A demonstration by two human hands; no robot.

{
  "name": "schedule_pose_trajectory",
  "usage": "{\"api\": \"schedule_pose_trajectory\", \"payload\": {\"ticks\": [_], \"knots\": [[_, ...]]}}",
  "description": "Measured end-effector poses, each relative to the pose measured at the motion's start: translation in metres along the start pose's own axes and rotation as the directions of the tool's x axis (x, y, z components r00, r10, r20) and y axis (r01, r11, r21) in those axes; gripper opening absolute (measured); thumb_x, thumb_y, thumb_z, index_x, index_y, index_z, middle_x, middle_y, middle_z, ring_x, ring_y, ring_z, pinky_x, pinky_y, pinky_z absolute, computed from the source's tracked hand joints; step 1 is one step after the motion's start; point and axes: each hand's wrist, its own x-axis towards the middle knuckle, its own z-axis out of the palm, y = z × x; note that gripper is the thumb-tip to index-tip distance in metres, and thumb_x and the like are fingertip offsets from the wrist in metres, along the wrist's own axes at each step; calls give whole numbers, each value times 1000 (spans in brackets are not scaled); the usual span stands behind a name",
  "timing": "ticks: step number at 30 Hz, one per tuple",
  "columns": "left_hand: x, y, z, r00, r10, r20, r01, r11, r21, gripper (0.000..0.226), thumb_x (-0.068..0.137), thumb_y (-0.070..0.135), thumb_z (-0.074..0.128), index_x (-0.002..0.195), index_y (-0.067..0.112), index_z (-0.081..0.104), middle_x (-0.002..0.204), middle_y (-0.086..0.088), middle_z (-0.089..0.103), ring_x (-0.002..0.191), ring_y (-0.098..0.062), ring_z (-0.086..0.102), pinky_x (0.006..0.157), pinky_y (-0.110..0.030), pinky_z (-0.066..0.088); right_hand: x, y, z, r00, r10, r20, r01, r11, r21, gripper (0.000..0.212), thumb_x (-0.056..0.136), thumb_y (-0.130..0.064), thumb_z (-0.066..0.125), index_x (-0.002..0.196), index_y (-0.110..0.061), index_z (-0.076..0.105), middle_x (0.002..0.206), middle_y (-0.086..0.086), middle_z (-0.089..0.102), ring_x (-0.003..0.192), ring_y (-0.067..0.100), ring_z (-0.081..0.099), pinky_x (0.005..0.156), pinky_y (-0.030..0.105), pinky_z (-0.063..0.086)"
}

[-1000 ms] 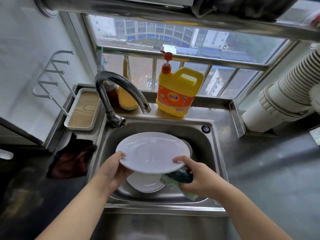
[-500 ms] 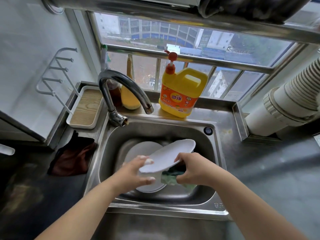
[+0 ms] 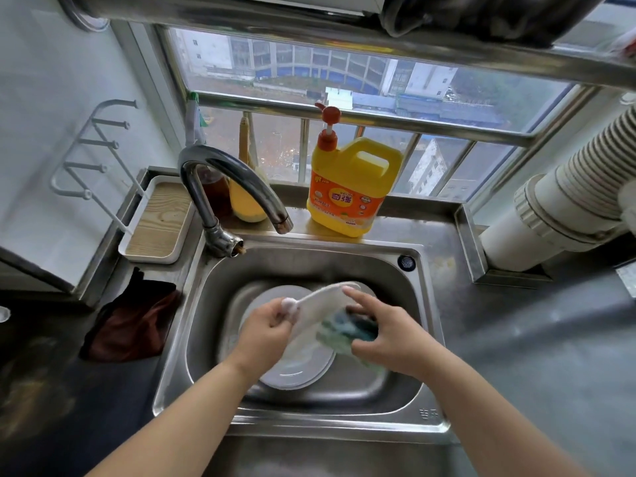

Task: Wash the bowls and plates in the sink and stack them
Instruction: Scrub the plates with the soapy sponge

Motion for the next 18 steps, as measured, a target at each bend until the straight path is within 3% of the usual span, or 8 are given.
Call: {"api": "schedule_pose_trajectory", "payload": {"ticks": [2,4,8,10,13,18], "knots": [[-1,6,-1,984,-157,-78,139,970,-201,19,97,11,53,83,11,65,72,-3,60,70,-16,53,64,-27,44,1,4,0,977,-17,-213,24,999,30,76,78,-15,65,143,-41,35,127,-7,56,107,6,58,91,16,46],[-3,10,-1,968,-231,-97,196,940,-279,16,98,9,51,95,7,67,83,-9,66,78,-20,58,71,-31,47,6,5,3,936,-54,-347,50,999,-21,73,83,-18,63,145,-38,31,136,-7,48,121,14,47,104,29,40],[-7,22,12,960,-273,-67,222,882,-415,20,99,11,48,99,11,68,90,-12,70,82,-21,63,73,-31,52,18,-8,34,920,-185,-346,119,972,-205,66,91,-23,58,146,-40,25,157,-3,17,135,18,19,116,33,15],[-9,28,16,962,-270,-46,220,860,-461,21,99,12,47,102,9,68,92,-13,72,84,-22,66,74,-32,54,22,-14,51,886,-295,-358,186,933,-309,59,93,-29,52,145,-40,26,158,-1,16,132,18,17,114,28,9],[-11,34,16,962,-263,-74,186,827,-530,21,99,9,46,98,8,67,85,-10,72,76,-19,66,68,-27,55,32,-13,53,839,-340,-424,215,924,-315,55,92,-32,49,143,-37,31,156,1,22,130,19,20,109,28,11],[-13,42,15,962,-253,-104,162,834,-528,22,100,9,46,96,7,67,82,-11,69,76,-21,61,68,-30,53,47,-8,28,856,3,-517,-11,1000,-11,55,96,-21,53,146,-24,33,157,5,22,136,27,20,112,34,20]]}}
